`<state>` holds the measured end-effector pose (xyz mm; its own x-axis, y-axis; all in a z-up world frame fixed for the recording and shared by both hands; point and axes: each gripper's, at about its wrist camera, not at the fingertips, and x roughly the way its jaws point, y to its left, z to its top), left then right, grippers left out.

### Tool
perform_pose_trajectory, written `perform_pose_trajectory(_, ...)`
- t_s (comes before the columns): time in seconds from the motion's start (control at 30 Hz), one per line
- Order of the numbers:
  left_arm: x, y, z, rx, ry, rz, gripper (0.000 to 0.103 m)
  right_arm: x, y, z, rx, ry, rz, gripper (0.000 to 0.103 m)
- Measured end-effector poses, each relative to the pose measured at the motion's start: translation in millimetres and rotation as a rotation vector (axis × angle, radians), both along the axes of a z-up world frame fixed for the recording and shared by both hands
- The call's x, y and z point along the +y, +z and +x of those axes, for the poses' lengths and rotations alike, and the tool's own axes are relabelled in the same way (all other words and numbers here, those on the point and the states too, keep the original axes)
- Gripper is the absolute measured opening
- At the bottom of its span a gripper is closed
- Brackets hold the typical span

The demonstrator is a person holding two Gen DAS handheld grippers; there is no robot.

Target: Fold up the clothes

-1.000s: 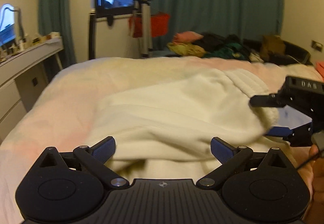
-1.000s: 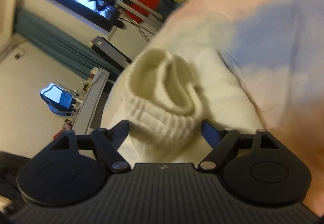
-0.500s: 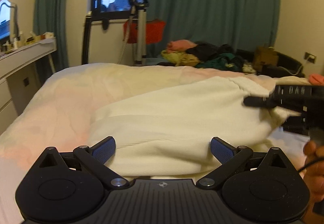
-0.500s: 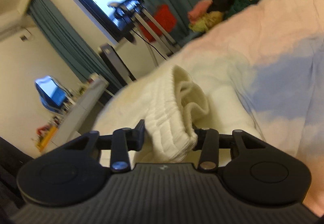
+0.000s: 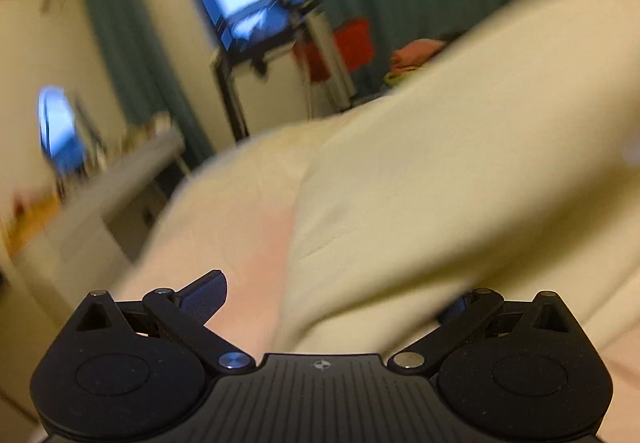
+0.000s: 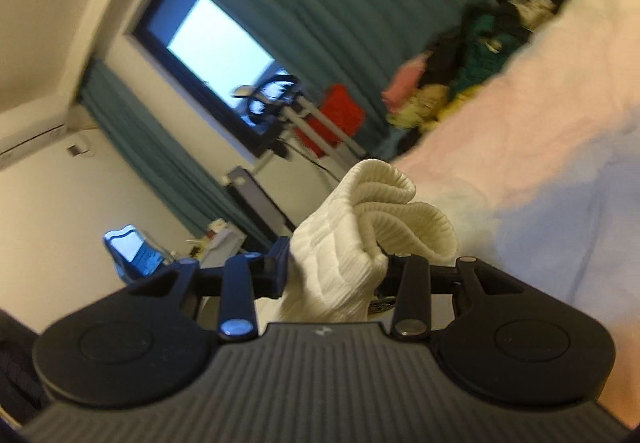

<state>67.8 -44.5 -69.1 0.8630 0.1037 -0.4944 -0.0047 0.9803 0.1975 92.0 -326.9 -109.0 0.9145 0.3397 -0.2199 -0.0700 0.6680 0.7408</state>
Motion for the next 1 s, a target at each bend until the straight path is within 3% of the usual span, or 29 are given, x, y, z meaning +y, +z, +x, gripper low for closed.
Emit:
perform_pose_trajectory(0.17,15,-5,4,0.039,0.131,-0.065,0.103,-6,-40,4,0.181,-0.059,-0.034,0.043)
perform_pose_trajectory(0.27,25,-7,6,0.067,0.189,-0.114,0.103,-7,-50,3,0.235,-0.040,0.000,0.046)
perform_pose_trajectory(0.33,37,-6,5,0.099,0.195,-0.163,0.103,-7,-58,2,0.271,-0.026,0.025,0.052)
perform_pose_trajectory(0.4,52,-7,4,0.130,0.217,-0.231,0.103,-7,-65,2,0.306,-0.013,0.049,0.069)
perform_pose_trajectory(0.57,82,-8,3,0.182,0.274,-0.371,0.103,-8,-82,0,0.393,0.021,0.111,0.071)
perform_pose_trajectory(0.6,90,-10,4,0.196,0.289,-0.412,0.103,-8,-85,0,0.405,0.035,0.125,0.079)
perform_pose_trajectory(0.77,121,-17,4,0.246,0.355,-0.556,0.103,4,-92,9,0.417,0.140,0.139,0.079)
perform_pose_trajectory(0.9,126,-18,3,0.249,0.358,-0.558,0.103,14,-99,18,0.438,0.163,0.113,0.081)
perform_pose_trajectory(1.0,122,-18,-2,0.248,0.364,-0.560,0.103,17,-91,15,0.391,0.175,0.097,0.081)
